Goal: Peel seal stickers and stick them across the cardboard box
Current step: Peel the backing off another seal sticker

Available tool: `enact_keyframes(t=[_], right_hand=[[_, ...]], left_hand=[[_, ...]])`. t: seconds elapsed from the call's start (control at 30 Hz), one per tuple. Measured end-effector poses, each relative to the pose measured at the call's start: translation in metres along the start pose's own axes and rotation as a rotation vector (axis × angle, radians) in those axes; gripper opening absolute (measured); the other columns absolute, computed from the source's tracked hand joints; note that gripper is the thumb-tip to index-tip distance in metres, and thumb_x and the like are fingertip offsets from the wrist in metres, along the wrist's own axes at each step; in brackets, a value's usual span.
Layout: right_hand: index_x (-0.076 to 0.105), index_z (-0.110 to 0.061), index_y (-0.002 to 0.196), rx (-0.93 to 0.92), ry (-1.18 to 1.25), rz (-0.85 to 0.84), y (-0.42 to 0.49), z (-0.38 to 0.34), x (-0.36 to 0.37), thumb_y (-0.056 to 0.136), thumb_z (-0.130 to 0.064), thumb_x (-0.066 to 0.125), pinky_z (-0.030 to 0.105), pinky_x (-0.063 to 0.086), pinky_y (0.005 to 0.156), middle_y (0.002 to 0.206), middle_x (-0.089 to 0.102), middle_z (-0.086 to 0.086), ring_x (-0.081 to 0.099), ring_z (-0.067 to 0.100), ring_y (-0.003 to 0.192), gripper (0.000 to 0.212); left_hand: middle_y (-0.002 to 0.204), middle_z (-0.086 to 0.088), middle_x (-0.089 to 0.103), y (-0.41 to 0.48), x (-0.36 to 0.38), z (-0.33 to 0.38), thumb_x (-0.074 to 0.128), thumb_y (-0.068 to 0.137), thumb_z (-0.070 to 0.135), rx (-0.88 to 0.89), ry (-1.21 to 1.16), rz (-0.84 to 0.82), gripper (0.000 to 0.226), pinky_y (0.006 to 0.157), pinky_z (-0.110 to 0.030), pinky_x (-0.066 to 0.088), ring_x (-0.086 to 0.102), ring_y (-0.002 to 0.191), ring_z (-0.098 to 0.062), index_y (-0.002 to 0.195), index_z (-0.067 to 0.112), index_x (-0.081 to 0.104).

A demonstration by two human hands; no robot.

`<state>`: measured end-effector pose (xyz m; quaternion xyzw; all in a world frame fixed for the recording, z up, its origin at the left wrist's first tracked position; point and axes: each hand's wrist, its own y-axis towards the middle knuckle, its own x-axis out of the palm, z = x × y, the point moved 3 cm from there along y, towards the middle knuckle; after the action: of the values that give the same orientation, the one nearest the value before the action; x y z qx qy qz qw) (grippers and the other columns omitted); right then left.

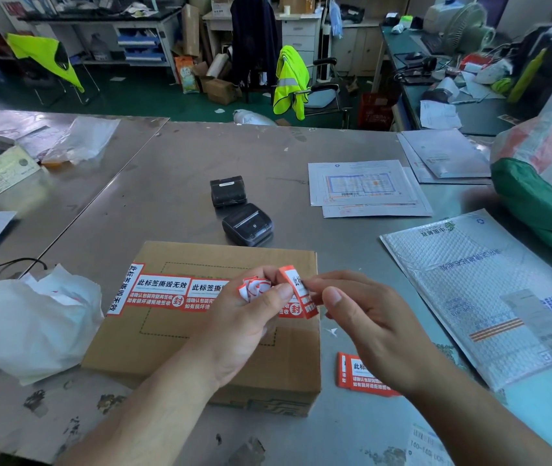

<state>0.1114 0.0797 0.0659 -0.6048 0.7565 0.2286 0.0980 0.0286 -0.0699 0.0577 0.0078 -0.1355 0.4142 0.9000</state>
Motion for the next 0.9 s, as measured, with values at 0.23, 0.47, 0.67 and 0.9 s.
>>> enact_keyframes(t=[0.23,0.47,0.67,0.9], right_hand=[[0.074,-0.033,0.112,-0.012,-0.055,-0.024,-0.002,-0.002,-0.001,0.1,-0.045,0.037,0.02,0.049,0.077,0.1,0.071,-0.017,0.066,0.009,0.099,0.041],[0.074,-0.007,0.1,0.006,-0.061,-0.057,-0.006,0.002,0.004,0.101,-0.05,0.029,0.039,0.05,0.074,0.093,0.07,0.0,0.064,0.021,0.09,0.062],[0.075,-0.017,0.1,-0.031,-0.016,-0.015,-0.009,-0.003,0.004,0.102,-0.04,0.031,0.027,0.048,0.073,0.09,0.069,-0.006,0.064,0.018,0.088,0.05],[0.075,-0.015,0.096,-0.041,-0.031,-0.028,-0.012,-0.003,0.003,0.103,-0.042,0.028,0.03,0.049,0.074,0.09,0.07,-0.005,0.064,0.019,0.089,0.054]], left_hand=[[0.068,0.003,0.067,0.002,0.006,-0.001,0.06,0.082,0.022,0.026,0.065,0.034,0.01,0.05,-0.012,0.042,0.058,0.056,-0.001,0.08,0.015,0.067],[0.064,0.008,0.064,0.002,0.009,-0.003,0.061,0.082,0.031,0.001,0.21,0.041,0.012,0.063,-0.021,0.043,0.057,0.063,-0.005,0.072,0.027,0.067],[0.079,-0.011,0.068,0.0,0.009,0.0,0.064,0.082,0.036,-0.02,0.272,0.074,0.018,0.082,-0.05,0.051,0.062,0.08,-0.023,0.078,0.018,0.066],[0.07,-0.001,0.071,-0.002,0.015,0.003,0.063,0.092,0.019,0.024,0.365,0.103,0.016,0.065,-0.021,0.053,0.069,0.068,-0.014,0.077,0.015,0.066]])
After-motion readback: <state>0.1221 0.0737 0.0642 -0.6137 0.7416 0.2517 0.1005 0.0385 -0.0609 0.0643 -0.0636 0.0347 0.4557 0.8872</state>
